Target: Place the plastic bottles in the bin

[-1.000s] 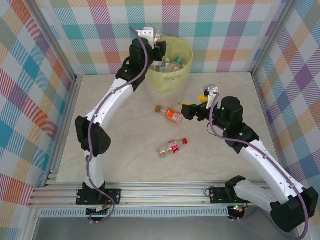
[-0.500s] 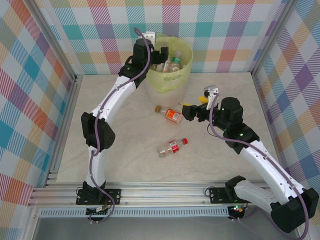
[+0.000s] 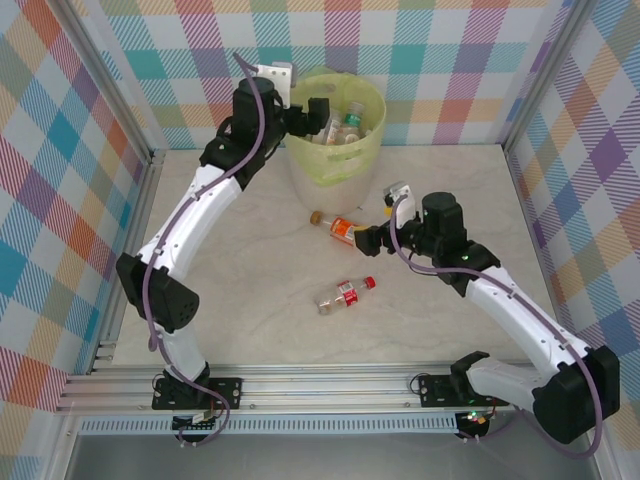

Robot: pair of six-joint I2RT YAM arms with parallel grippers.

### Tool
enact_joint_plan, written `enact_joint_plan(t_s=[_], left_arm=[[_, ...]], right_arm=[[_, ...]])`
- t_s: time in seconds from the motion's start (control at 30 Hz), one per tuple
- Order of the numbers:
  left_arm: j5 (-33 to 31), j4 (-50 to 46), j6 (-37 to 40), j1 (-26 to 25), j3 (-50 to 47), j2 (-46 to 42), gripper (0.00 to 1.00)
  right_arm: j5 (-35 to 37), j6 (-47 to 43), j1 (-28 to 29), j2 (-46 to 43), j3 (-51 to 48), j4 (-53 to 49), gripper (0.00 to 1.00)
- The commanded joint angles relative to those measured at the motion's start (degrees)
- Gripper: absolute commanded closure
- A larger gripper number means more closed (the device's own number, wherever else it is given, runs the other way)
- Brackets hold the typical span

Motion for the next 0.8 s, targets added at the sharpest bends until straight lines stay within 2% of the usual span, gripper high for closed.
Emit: enact_joint_plan(t_s=[0.0, 0.1, 0.3, 0.43, 0.57, 0.77], left_arm=[[2.3, -0.9, -3.2, 0.4, -2.3, -3.1, 0.00], [2.2, 0.6, -5.4, 0.4, -5.7, -5.8, 0.00], [1.5, 11.6, -9.0, 0.4, -17.6, -12.4, 0.00], [-1.7, 15.1, -11.5, 0.4, -23.8, -16.4, 0.00], [-6.0, 17.3, -15.6, 0.6, -32.6, -22.5, 0.00], [-9.9, 23.9, -23.4, 1.0, -49.9, -34.2, 0.00]], right_arm=[[-8.5, -9.2, 0.7, 1.6, -0.7, -2.8, 0.00], [-13.5, -17.4, 1.8, 3.7, -0.2, -7.0, 0.00], [-14.4, -28.6, 4.8, 9.6, 3.5, -15.7, 0.00], [-16.6, -37.1, 6.9, 12.8, 4.7, -19.6, 0.00], [-9.3, -42.7, 11.0, 17.2, 6.4, -22.4, 0.00], [-2.4, -50.3, 15.3, 24.9, 10.8, -29.1, 0.00]])
